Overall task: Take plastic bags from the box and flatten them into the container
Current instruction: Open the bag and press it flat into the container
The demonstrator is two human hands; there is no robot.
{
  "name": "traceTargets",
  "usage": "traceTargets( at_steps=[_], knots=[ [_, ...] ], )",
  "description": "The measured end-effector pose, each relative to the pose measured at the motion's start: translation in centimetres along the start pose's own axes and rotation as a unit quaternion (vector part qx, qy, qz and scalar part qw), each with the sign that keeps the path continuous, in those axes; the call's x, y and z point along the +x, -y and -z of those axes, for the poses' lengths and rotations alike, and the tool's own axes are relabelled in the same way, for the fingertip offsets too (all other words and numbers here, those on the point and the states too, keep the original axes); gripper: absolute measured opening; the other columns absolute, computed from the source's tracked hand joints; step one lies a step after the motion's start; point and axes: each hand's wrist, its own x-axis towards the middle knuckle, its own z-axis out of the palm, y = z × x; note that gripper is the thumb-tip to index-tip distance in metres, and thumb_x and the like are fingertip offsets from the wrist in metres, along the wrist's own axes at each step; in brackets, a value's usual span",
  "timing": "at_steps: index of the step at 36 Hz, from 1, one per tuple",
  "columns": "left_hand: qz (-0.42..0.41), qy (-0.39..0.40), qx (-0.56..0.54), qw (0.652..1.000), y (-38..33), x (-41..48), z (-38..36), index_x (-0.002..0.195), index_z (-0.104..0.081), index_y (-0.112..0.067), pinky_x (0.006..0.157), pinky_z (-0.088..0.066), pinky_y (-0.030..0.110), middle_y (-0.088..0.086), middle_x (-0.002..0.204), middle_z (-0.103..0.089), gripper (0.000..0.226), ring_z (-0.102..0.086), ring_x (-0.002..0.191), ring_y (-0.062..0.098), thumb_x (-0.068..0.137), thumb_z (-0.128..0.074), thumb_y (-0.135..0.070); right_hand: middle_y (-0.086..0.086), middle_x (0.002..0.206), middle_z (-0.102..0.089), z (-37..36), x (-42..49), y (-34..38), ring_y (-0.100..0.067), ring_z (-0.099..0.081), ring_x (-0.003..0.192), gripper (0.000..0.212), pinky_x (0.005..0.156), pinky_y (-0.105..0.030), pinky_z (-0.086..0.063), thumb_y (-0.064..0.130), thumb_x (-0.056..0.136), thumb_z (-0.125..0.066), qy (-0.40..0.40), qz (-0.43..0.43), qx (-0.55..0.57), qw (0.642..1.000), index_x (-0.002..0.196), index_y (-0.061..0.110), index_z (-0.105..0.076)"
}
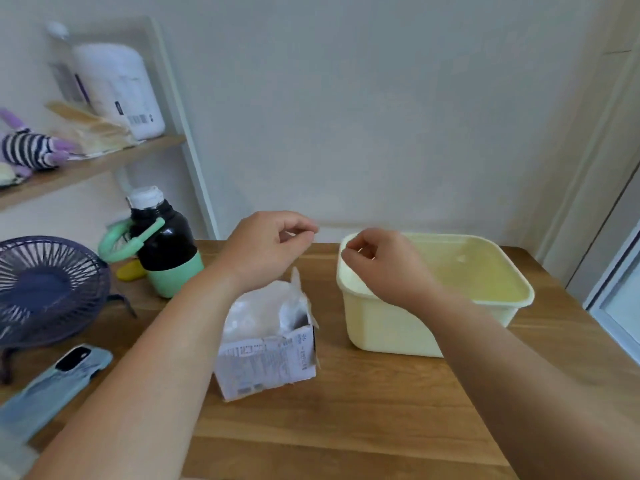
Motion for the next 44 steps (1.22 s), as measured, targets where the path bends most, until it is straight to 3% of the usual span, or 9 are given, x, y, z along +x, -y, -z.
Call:
traceTargets(
  at_steps=[3, 8, 19, 24, 28, 33, 38, 41, 44],
  knots=[
    [0.033, 0.038, 0.038, 0.998, 1.9, -1.6, 0.9, 0.101, -0.069, -0.027, 0.070, -0.040, 0.001, -0.018, 0.096, -0.068, 0.011, -0.060, 0.091, -0.006, 0.091, -0.064, -0.030, 0.011, 0.071, -0.056, -2.5, -0.4, 1.0, -0.001, -0.050, 0.059, 0.006, 0.051, -0.009, -0.036, 0.021, 0.090, -0.057, 0.045, 0.013, 0.008, 0.999, 0.086, 0.020, -0.061],
    [0.074, 0.138, 0.068, 0.985, 4.8, -3.5, 0.8, 0.108, -0.063, -0.033, 0.094, -0.050, 0.025, -0.020, 0.107, -0.064, 0.021, -0.058, 0.100, -0.005, 0.088, -0.065, -0.040, 0.007, 0.071, -0.053, -5.6, -0.9, 1.4, -0.009, -0.048, 0.063, 0.017, 0.056, -0.020, -0.037, 0.018, 0.082, -0.063, 0.167, 0.003, -0.030, 0.985, 0.070, 0.025, -0.053],
    [0.059, 0.110, 0.044, 0.991, 6.0, -4.0, -0.2, 0.103, -0.067, -0.030, 0.088, -0.050, 0.026, -0.018, 0.098, -0.066, 0.030, -0.060, 0.096, -0.002, 0.079, -0.073, -0.046, 0.015, 0.051, -0.053, -6.1, -0.6, 1.2, -0.001, -0.046, 0.051, 0.023, 0.055, -0.017, -0.038, 0.026, 0.095, -0.054, 0.140, -0.019, 0.025, 0.990, 0.083, 0.018, -0.071],
    [0.053, 0.081, 0.032, 0.995, 6.0, -3.9, -0.5, 0.098, -0.066, -0.026, 0.082, -0.049, 0.018, -0.016, 0.095, -0.066, 0.010, -0.061, 0.093, -0.001, 0.088, -0.067, -0.025, 0.000, 0.065, -0.054, -6.0, -0.2, 1.0, -0.013, -0.050, 0.051, 0.022, 0.060, -0.031, -0.046, 0.019, 0.095, -0.050, 0.088, -0.077, 0.123, 0.986, 0.081, 0.005, -0.059],
    [0.058, 0.110, 0.035, 0.992, 6.2, -3.9, -0.6, 0.102, -0.063, -0.030, 0.084, -0.048, 0.021, -0.017, 0.101, -0.065, 0.023, -0.060, 0.098, -0.001, 0.083, -0.070, -0.039, -0.002, 0.080, -0.056, -6.2, -0.5, 0.9, -0.014, -0.055, 0.057, 0.015, 0.063, -0.031, -0.054, 0.005, 0.090, -0.049, 0.116, -0.123, 0.186, 0.968, 0.090, 0.018, -0.055],
    [0.056, 0.149, 0.095, 0.983, 6.3, -4.2, -1.3, 0.091, -0.065, -0.029, 0.080, -0.053, 0.034, -0.008, 0.090, -0.066, 0.005, -0.063, 0.087, 0.011, 0.089, -0.063, -0.034, 0.004, 0.085, -0.064, -6.7, -1.1, 0.6, -0.014, -0.062, 0.079, 0.022, 0.072, -0.026, -0.053, 0.000, 0.081, -0.059, 0.163, -0.066, 0.074, 0.982, 0.093, 0.018, -0.062],
    [0.071, 0.252, 0.132, 0.956, 5.3, -4.6, -1.5, 0.080, -0.067, -0.028, 0.072, -0.047, 0.034, 0.001, 0.080, -0.066, 0.028, -0.060, 0.077, 0.019, 0.099, -0.047, -0.035, 0.001, 0.076, -0.063, -6.8, -1.5, 1.1, -0.010, -0.050, 0.066, 0.020, 0.060, -0.022, -0.040, 0.002, 0.082, -0.053, 0.209, -0.025, -0.025, 0.977, 0.084, 0.011, -0.071],
    [0.074, 0.209, 0.138, 0.965, 5.6, -4.8, -1.0, 0.084, -0.063, -0.023, 0.065, -0.041, 0.023, -0.005, 0.082, -0.064, 0.025, -0.054, 0.073, 0.006, 0.099, -0.043, -0.020, 0.001, 0.072, -0.058, -6.6, -1.4, 1.4, -0.014, -0.047, 0.065, 0.025, 0.057, -0.025, -0.038, 0.003, 0.085, -0.043, 0.201, -0.016, -0.054, 0.978, 0.079, 0.009, -0.067],
    [0.036, 0.067, 0.123, 0.990, 6.7, -5.0, 0.0, 0.105, -0.070, -0.028, 0.075, -0.041, 0.008, -0.016, 0.103, -0.066, 0.027, -0.055, 0.090, -0.003, 0.096, -0.050, -0.011, 0.007, 0.070, -0.056, -6.4, -1.5, 1.4, -0.010, -0.047, 0.063, 0.033, 0.057, -0.024, -0.038, 0.007, 0.089, -0.042, 0.205, -0.028, -0.039, 0.978, 0.066, 0.023, -0.060]
  ],
)
